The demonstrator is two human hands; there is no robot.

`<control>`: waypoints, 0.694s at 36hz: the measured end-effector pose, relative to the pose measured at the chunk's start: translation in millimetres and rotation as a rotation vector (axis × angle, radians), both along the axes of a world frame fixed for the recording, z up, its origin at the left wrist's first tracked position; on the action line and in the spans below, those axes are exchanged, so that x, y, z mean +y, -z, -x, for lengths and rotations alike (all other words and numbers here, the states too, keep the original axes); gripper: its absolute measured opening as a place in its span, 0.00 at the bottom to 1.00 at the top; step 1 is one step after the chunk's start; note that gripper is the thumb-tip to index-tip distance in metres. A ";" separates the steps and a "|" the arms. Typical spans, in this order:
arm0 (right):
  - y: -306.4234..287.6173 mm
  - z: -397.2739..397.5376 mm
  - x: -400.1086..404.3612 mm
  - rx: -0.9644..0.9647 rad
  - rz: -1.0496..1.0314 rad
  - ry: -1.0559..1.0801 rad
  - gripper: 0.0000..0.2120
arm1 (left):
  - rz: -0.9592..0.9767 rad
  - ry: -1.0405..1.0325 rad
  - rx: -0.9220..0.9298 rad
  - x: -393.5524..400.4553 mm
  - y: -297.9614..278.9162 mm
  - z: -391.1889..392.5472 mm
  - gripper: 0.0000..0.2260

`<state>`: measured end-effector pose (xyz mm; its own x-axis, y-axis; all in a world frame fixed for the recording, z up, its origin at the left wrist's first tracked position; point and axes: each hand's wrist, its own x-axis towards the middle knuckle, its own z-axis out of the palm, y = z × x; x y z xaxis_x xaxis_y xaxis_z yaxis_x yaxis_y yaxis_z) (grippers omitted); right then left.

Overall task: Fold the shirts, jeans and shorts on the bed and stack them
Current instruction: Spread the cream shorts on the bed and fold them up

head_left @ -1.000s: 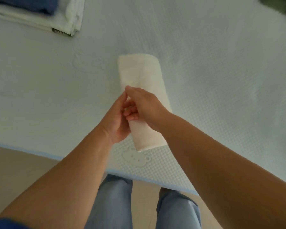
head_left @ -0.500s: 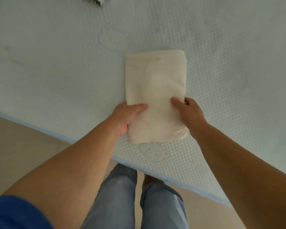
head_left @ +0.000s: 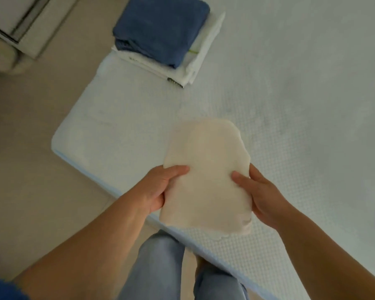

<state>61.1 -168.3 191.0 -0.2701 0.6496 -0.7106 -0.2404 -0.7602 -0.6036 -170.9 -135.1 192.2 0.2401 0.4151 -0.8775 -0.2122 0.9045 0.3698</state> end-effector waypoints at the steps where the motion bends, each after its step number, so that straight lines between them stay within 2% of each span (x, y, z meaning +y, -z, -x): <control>1: -5.2 5.8 5.9 0.008 -0.017 0.010 0.21 | -0.005 -0.002 -0.014 4.3 -5.6 5.6 0.16; 3: -14.3 19.9 20.4 -0.018 -0.057 0.056 0.20 | -0.022 -0.013 -0.036 15.6 -14.4 18.9 0.20; 6: -21.4 45.4 46.6 -0.168 -0.158 0.126 0.20 | -0.077 -0.039 -0.046 38.2 -24.1 41.5 0.25; 9: -26.0 76.6 81.2 -0.301 -0.253 0.152 0.19 | -0.174 -0.061 -0.023 72.8 -32.4 67.1 0.25; 13: -32.6 119.1 135.7 -0.429 -0.377 0.178 0.21 | -0.323 -0.035 0.014 137.5 -39.6 105.8 0.25; 17: -42.3 154.2 204.3 -0.447 -0.468 0.275 0.23 | -0.495 0.071 0.044 231.1 -52.9 135.4 0.22; 22: -46.8 183.7 302.5 -0.467 -0.549 0.434 0.17 | -0.696 0.153 0.073 354.1 -66.8 148.0 0.19; 25: -32.5 193.5 353.9 -0.501 -0.523 0.513 0.16 | -0.744 0.159 0.074 412.3 -57.9 151.3 0.18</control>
<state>-132.3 185.6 223.5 0.4072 0.8798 -0.2454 -0.0899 -0.2287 -0.9693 -322.2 277.2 250.1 0.2981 0.8685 -0.3960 -0.0511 0.4288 0.9019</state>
